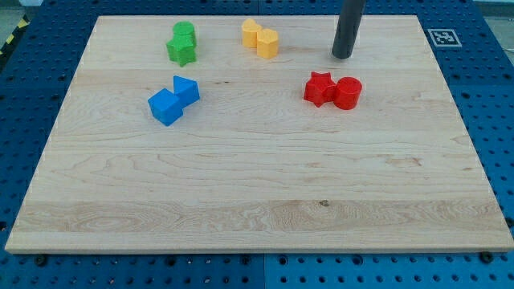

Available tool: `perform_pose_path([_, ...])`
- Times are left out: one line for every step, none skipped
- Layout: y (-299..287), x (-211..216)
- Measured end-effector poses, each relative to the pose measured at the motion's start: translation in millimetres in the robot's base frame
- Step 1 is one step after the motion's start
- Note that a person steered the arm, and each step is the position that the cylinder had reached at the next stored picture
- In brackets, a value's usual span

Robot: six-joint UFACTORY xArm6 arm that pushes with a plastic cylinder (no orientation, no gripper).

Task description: Slightly slide the yellow blocks towards the top center of the board

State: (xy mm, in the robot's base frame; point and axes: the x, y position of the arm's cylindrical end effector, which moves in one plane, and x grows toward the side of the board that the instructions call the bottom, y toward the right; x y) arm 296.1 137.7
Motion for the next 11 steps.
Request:
perform_pose_path([-3,0])
perform_pose_path([-7,0])
perform_pose_path([-8,0])
perform_pose_path([-8,0])
perform_pose_path([-26,15])
perform_pose_path([-78,19])
perform_pose_path([-88,19])
perform_pose_path([-100,18])
perform_pose_path([-120,18])
perform_pose_path([-121,18])
perform_pose_path([-121,16])
